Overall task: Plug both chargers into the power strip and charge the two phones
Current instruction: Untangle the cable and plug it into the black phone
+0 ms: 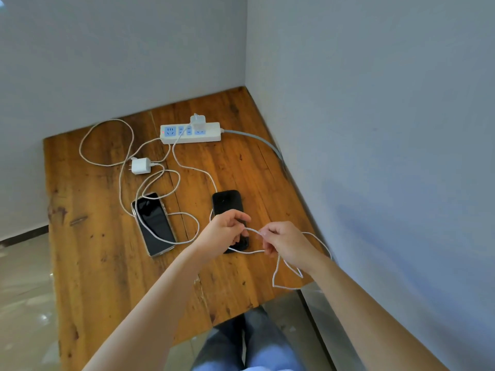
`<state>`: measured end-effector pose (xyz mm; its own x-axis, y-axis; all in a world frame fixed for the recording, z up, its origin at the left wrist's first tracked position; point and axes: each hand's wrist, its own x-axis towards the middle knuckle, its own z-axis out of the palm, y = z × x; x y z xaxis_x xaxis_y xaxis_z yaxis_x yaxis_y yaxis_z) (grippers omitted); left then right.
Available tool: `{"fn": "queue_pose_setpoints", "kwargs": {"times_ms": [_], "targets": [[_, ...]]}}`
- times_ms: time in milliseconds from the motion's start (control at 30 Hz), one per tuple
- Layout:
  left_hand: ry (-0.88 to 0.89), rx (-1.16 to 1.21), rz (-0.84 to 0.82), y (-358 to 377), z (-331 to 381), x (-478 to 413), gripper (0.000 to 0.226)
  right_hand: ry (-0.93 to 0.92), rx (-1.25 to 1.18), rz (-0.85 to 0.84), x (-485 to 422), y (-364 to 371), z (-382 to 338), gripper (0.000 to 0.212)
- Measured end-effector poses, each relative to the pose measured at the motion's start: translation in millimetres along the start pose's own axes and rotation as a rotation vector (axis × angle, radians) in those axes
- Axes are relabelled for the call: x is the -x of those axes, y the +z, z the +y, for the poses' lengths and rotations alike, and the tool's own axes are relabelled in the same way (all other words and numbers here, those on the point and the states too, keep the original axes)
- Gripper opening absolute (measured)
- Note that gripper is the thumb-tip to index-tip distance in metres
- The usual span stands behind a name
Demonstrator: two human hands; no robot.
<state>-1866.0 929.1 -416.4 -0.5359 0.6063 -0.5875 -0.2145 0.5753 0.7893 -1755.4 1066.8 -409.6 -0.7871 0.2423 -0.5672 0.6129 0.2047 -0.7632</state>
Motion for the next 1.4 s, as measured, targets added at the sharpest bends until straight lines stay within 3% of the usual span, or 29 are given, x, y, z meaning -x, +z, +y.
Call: {"fn": "queue_pose_setpoints", "kwargs": {"times_ms": [67,133,200,300,467,700,900,1000,1233,1400], "targets": [[-0.099,-0.002,0.153,12.6,-7.3,-16.4,0.027,0.024,0.107,0.048,-8.1,3.2,10.6,0.025],[-0.244,-0.018,0.415,18.5,-18.3,-31.7,0.033,0.045,0.156,0.122,-14.4,4.1,21.1,0.025],[-0.385,-0.071,0.539,22.5,-30.9,-46.2,0.04,0.049,0.196,0.138,-20.3,2.1,29.7,0.022],[-0.508,-0.224,0.533,32.3,-50.7,-63.6,0.059,0.088,0.216,0.086,-29.4,-0.4,38.8,0.015],[-0.524,-0.642,0.534,38.0,-68.4,-74.0,0.074,0.102,0.219,0.152,-38.0,-4.2,44.6,0.015],[-0.625,-0.604,0.453,25.9,-65.0,-83.5,0.078,0.055,0.268,0.233,-42.3,-14.0,34.5,0.023],[-0.488,-0.282,0.477,14.9,-53.7,-68.4,0.025,0.049,0.207,0.204,-42.1,-16.6,22.0,0.023],[-0.455,-0.13,0.47,7.4,-37.9,-59.0,0.022,-0.058,0.225,0.218,-36.7,-19.8,5.2,0.028],[-0.519,0.724,0.417,-19.2,1.2,-33.8,0.016,-0.119,0.24,0.293,-17.0,-35.5,-34.1,0.023],[-0.46,1.004,0.337,-31.3,19.7,-6.6,0.026,-0.176,0.135,0.333,9.0,-38.5,-59.2,0.028]]}}
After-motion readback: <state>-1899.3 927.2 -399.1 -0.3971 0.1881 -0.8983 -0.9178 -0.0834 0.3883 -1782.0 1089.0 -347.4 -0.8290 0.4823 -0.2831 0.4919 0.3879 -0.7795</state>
